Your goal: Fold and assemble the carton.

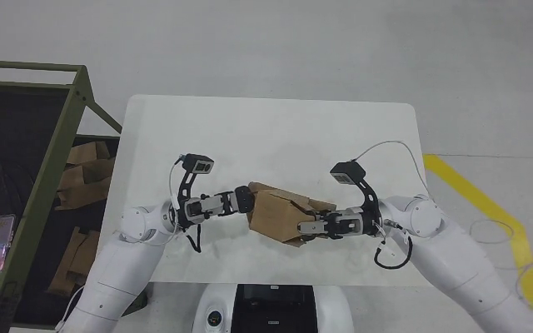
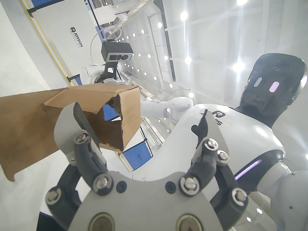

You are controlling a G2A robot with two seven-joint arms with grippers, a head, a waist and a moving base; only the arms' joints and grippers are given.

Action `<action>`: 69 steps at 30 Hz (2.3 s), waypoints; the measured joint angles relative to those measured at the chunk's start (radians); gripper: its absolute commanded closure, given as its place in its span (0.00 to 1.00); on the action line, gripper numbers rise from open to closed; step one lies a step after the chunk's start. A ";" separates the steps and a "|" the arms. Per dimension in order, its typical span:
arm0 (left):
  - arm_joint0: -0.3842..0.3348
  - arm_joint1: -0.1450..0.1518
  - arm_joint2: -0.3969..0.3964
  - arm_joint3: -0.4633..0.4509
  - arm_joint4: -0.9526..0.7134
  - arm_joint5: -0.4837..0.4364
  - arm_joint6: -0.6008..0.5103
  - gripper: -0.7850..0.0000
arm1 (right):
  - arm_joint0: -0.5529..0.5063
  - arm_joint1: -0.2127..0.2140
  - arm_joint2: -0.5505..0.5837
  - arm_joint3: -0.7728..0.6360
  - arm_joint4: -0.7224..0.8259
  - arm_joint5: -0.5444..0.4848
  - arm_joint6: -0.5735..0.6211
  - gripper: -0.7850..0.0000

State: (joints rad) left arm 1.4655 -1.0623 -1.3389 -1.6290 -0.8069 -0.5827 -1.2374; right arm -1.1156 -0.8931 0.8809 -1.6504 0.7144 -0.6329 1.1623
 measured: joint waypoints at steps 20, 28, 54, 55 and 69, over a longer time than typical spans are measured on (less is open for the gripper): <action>0.011 0.007 -0.015 -0.019 -0.013 0.051 -0.051 0.00 | -0.031 -0.016 0.052 0.012 -0.009 0.006 -0.036 1.00; 0.018 0.009 -0.013 -0.017 -0.023 0.066 -0.066 0.00 | -0.054 -0.022 0.078 0.002 -0.046 0.002 -0.099 1.00; 0.012 0.012 0.031 -0.070 0.000 0.110 -0.110 0.00 | -0.041 -0.053 0.067 0.019 0.010 0.028 0.016 1.00; 0.011 0.012 0.033 -0.071 0.000 0.110 -0.111 0.00 | -0.038 -0.055 0.065 0.020 0.013 0.030 0.022 1.00; 0.001 0.013 0.063 -0.081 0.000 0.106 -0.106 0.00 | 0.000 -0.079 0.029 0.041 0.025 0.061 0.086 1.00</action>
State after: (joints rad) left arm 1.4669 -1.0489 -1.2758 -1.7103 -0.8067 -0.4772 -1.3432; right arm -1.1154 -0.9725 0.9099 -1.6095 0.7393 -0.5718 1.2482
